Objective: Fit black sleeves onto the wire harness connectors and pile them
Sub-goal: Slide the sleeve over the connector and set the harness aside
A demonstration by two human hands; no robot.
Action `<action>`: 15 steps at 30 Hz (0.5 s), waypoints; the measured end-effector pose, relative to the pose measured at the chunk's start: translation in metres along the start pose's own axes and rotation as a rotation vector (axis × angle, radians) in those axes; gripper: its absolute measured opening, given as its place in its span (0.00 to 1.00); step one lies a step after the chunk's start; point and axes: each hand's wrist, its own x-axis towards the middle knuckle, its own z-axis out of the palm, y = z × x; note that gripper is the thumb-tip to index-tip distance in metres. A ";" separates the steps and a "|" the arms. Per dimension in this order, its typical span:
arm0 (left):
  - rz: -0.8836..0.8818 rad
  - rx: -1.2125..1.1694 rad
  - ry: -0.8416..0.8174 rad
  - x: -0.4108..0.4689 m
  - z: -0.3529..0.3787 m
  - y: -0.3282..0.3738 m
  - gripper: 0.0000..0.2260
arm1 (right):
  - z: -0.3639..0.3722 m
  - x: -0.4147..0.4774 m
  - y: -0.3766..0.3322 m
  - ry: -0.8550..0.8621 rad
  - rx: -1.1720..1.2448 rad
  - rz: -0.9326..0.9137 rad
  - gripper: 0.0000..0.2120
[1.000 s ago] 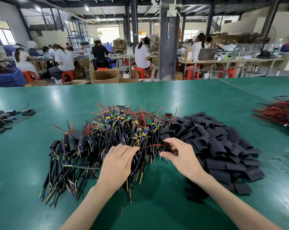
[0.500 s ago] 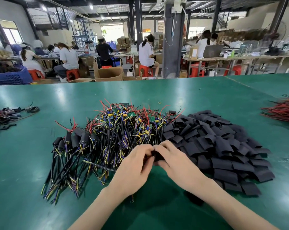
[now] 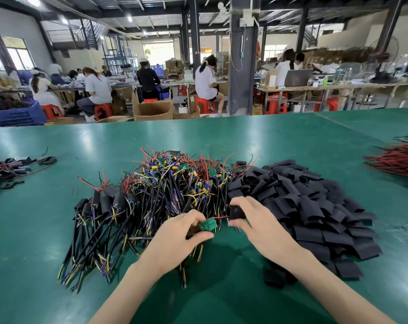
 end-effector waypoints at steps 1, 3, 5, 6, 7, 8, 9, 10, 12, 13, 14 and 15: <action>0.001 -0.032 0.007 0.000 0.000 0.002 0.10 | 0.001 0.000 0.000 -0.009 -0.016 -0.012 0.15; 0.013 -0.100 0.047 0.000 0.001 0.007 0.12 | 0.002 -0.001 0.001 -0.036 -0.034 -0.044 0.17; 0.014 -0.178 0.103 -0.002 0.003 0.010 0.14 | 0.004 -0.002 0.000 -0.052 -0.007 -0.066 0.17; 0.015 -0.210 0.123 -0.002 0.003 0.011 0.14 | 0.005 -0.003 -0.001 -0.050 0.001 -0.077 0.17; 0.022 -0.234 0.135 -0.003 0.003 0.013 0.14 | 0.006 -0.004 -0.001 -0.040 0.001 -0.090 0.17; 0.037 -0.249 0.141 -0.003 0.003 0.014 0.14 | 0.007 -0.004 -0.001 -0.025 -0.001 -0.102 0.17; 0.051 -0.255 0.147 -0.004 0.003 0.014 0.13 | 0.007 -0.004 -0.001 -0.007 0.000 -0.109 0.17; 0.055 -0.252 0.156 -0.003 0.002 0.014 0.13 | 0.008 -0.003 -0.002 0.010 0.008 -0.113 0.17; 0.035 -0.225 0.167 -0.003 0.003 0.012 0.14 | 0.009 -0.003 -0.002 0.037 0.040 -0.121 0.18; 0.022 -0.209 0.160 -0.003 0.003 0.012 0.13 | 0.009 -0.003 -0.002 0.044 0.051 -0.125 0.18; 0.012 -0.193 0.145 -0.003 0.004 0.011 0.12 | 0.010 -0.003 -0.002 0.048 0.057 -0.128 0.18; 0.009 -0.171 0.130 -0.003 0.005 0.011 0.12 | 0.010 -0.003 -0.003 0.050 0.060 -0.130 0.18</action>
